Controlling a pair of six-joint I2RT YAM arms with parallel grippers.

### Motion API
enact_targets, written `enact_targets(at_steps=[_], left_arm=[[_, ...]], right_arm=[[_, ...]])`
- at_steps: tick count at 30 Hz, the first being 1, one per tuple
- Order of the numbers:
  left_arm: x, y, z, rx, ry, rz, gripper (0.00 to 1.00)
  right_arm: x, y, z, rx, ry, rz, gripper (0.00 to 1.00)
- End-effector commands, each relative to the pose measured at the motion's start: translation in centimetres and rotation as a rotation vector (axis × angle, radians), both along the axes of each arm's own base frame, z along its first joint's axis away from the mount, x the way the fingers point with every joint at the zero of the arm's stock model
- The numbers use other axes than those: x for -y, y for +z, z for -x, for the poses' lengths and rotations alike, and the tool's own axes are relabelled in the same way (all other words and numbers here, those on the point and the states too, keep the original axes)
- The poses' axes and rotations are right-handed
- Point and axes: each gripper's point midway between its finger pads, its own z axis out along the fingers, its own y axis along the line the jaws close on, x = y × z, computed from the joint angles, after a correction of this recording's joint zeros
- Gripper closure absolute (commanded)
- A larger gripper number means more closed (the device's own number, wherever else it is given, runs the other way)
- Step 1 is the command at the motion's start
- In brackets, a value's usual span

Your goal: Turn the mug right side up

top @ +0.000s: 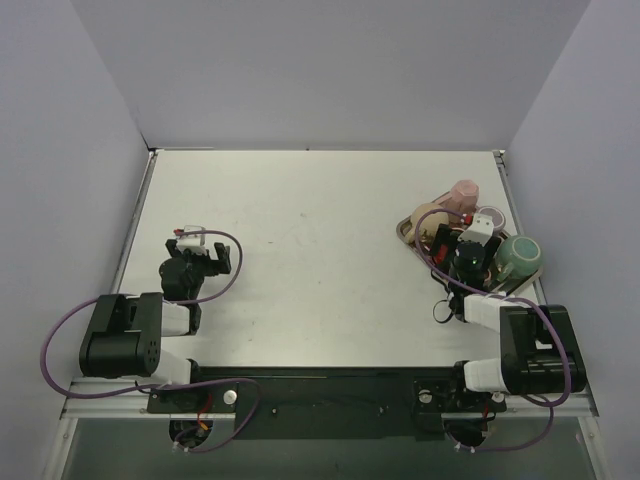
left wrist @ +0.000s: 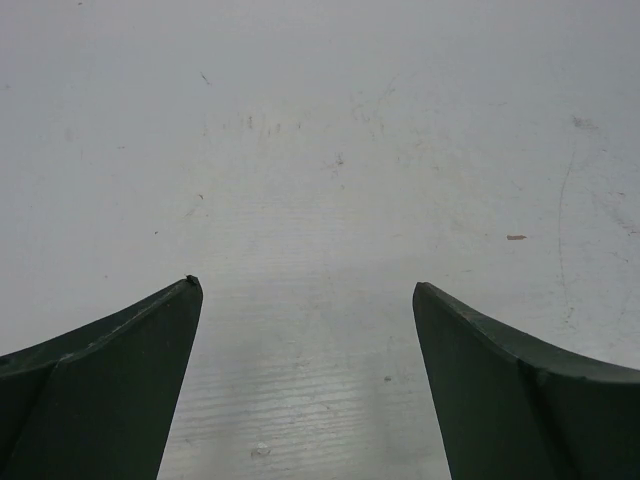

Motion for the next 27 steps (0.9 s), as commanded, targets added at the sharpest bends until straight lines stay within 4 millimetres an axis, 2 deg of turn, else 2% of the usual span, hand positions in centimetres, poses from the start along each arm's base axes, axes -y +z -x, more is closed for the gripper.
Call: enact_targets(at_steps=[1,4,8,10,11,12,13,14,15,16,17,18,19,20,21,22,25,27], left_arm=[[0.0,1.7,-1.0,0.055,-0.012,-0.005,0.02],[0.0,1.8,-1.0,0.058,-0.012,-0.005,0.02],[-0.5,2.6,-0.7,0.082,0.013,0.018,0.02],[-1.2,3.5,-0.7,0.071,0.036,0.045,0.02],[-1.3,4.2,-1.0,0.070,0.038,0.048,0.02],[-1.3,4.7,-1.0,0.054,0.032,0.047,0.02],[-0.8,5.9,-1.6,0.063,-0.001,0.029,0.02],[-0.4,6.0,-1.2,0.028,-0.032,0.015,0.02],[0.1,8.5,-1.6,0.063,-0.072,-0.020,0.02],[0.3,7.0,-0.9,-0.038,-0.087,-0.013,0.02],[0.4,9.8,-1.3,0.008,-0.110,-0.055,0.02],[0.7,8.9,-0.6,-0.062,-0.127,-0.052,0.02],[0.9,11.2,-0.7,-0.024,-0.142,-0.073,0.02],[0.9,10.4,0.0,-0.084,-0.148,-0.071,0.02],[1.0,11.7,0.3,-0.071,-0.157,-0.083,0.02],[1.2,12.2,0.5,-0.068,-0.167,-0.086,0.02],[1.8,13.0,1.5,-0.061,-0.194,-0.084,0.02],[2.4,12.6,1.8,-0.071,-0.219,-0.090,0.02]], right_arm=[[0.7,-1.4,0.8,-0.027,-0.044,-0.031,0.00],[0.6,-1.2,0.8,-0.025,-0.044,-0.034,0.00],[2.5,1.0,1.4,-0.051,-0.178,-0.035,0.01],[2.4,2.4,1.3,-0.050,-0.171,-0.029,0.04],[2.2,3.4,1.0,-0.033,-0.167,-0.035,0.07],[2.4,4.1,1.6,-0.038,-0.181,-0.036,0.12],[2.1,5.9,1.2,-0.007,-0.184,-0.039,0.15],[2.6,6.5,2.4,-0.028,-0.235,-0.030,0.17],[2.2,8.6,2.0,0.006,-0.245,-0.046,0.18],[2.6,8.6,3.6,-0.047,-0.289,-0.019,0.21],[2.1,11.1,3.6,0.001,-0.307,-0.043,0.21],[2.1,10.6,5.2,-0.075,-0.346,-0.005,0.22],[2.1,12.0,5.8,-0.059,-0.391,-0.041,0.25],[2.8,11.3,7.8,-0.130,-0.450,0.002,0.27],[2.8,11.8,8.5,-0.104,-0.507,-0.062,0.28],[3.2,10.8,10.0,-0.165,-0.538,-0.048,0.29],[2.9,7.5,11.6,-0.232,-0.550,-0.080,0.34],[3.0,5.7,12.3,-0.268,-0.556,-0.078,0.36]])
